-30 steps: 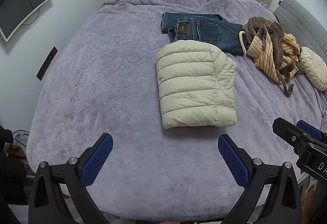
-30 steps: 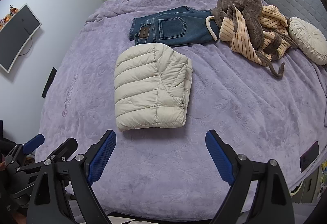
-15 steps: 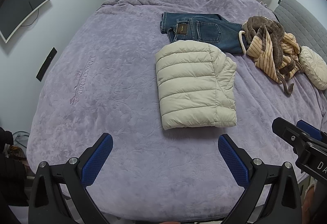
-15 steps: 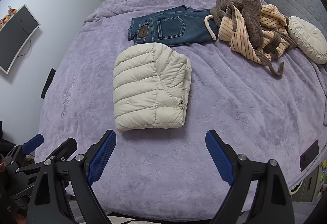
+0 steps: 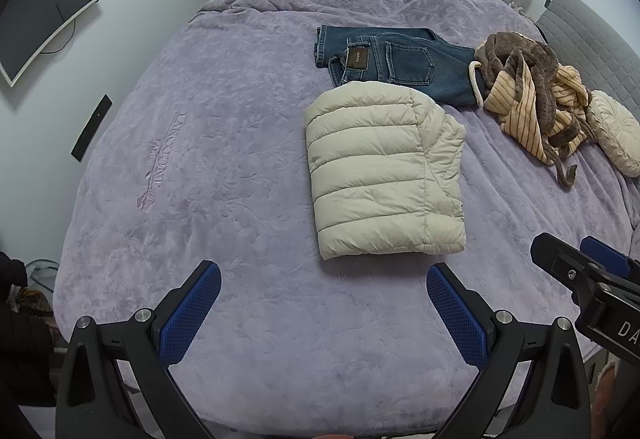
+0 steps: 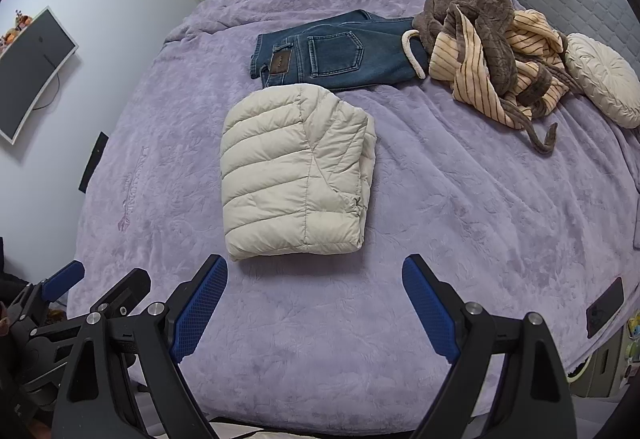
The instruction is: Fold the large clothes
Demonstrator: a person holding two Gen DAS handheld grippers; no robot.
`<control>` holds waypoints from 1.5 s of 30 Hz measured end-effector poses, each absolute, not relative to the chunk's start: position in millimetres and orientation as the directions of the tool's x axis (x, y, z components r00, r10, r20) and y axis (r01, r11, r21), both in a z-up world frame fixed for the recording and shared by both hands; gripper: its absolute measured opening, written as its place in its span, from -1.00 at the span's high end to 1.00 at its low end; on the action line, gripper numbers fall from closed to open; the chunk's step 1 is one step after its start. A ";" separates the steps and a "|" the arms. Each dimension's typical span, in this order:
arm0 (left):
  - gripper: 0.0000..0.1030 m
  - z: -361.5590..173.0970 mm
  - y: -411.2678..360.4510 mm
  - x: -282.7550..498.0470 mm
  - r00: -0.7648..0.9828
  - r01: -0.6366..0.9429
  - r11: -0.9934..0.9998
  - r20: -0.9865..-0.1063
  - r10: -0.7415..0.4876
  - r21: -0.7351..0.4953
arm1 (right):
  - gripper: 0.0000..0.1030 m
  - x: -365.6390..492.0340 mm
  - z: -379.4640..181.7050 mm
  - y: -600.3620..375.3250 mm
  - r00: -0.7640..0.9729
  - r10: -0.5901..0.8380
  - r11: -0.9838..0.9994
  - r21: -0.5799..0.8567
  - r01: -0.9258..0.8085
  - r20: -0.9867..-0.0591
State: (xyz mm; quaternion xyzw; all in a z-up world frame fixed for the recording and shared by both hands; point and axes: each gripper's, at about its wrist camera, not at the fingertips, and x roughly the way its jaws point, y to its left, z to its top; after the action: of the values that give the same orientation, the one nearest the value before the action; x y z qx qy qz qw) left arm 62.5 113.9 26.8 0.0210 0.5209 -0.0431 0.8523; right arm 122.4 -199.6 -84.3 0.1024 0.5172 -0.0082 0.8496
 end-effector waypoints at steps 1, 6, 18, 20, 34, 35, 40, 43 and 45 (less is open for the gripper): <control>-1.00 26.8 113.9 62.6 0.453 0.096 0.995 -0.890 -0.052 -0.009 | -0.77 122.5 -84.2 -199.6 0.464 0.091 0.979 0.165 0.120 -0.881; -1.00 27.0 112.6 61.6 0.454 0.094 0.996 -0.890 -0.050 -0.008 | -0.77 123.2 -84.6 -199.1 0.465 0.093 0.978 0.168 0.123 -0.881; -1.00 27.1 111.5 62.3 0.453 0.091 0.996 -0.890 -0.049 -0.008 | -0.77 124.9 -86.6 -199.3 0.458 0.095 0.979 0.166 0.118 -0.884; -1.00 27.3 111.4 62.6 0.453 0.092 0.996 -0.890 -0.048 -0.007 | -0.77 126.5 -87.2 -198.8 0.456 0.095 0.979 0.165 0.116 -0.885; -1.00 23.7 116.5 75.8 0.447 0.094 0.996 -0.893 -0.049 -0.008 | -0.77 129.5 -88.7 -197.3 0.452 0.093 0.980 0.162 0.116 -0.887; -1.00 23.8 116.1 75.6 0.447 0.094 0.996 -0.893 -0.049 -0.008 | -0.77 130.3 -88.1 -197.0 0.452 0.093 0.980 0.162 0.117 -0.887; -1.00 23.7 116.3 76.2 0.447 0.094 0.996 -0.893 -0.048 -0.006 | -0.77 130.0 -88.7 -197.2 0.451 0.093 0.980 0.162 0.117 -0.888; -1.00 24.1 115.6 75.8 0.448 0.095 0.995 -0.893 -0.048 -0.007 | -0.77 130.5 -88.7 -197.3 0.450 0.094 0.980 0.162 0.116 -0.888; -1.00 24.0 115.9 76.1 0.448 0.095 0.995 -0.893 -0.049 -0.007 | -0.77 130.6 -88.8 -197.4 0.450 0.094 0.980 0.162 0.116 -0.888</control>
State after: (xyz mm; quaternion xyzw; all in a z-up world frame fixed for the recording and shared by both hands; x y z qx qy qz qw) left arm 76.1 115.9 24.0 0.0220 0.5238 -0.0423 0.8505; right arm 130.6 -197.4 -88.8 0.0999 0.5243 -0.0065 0.8456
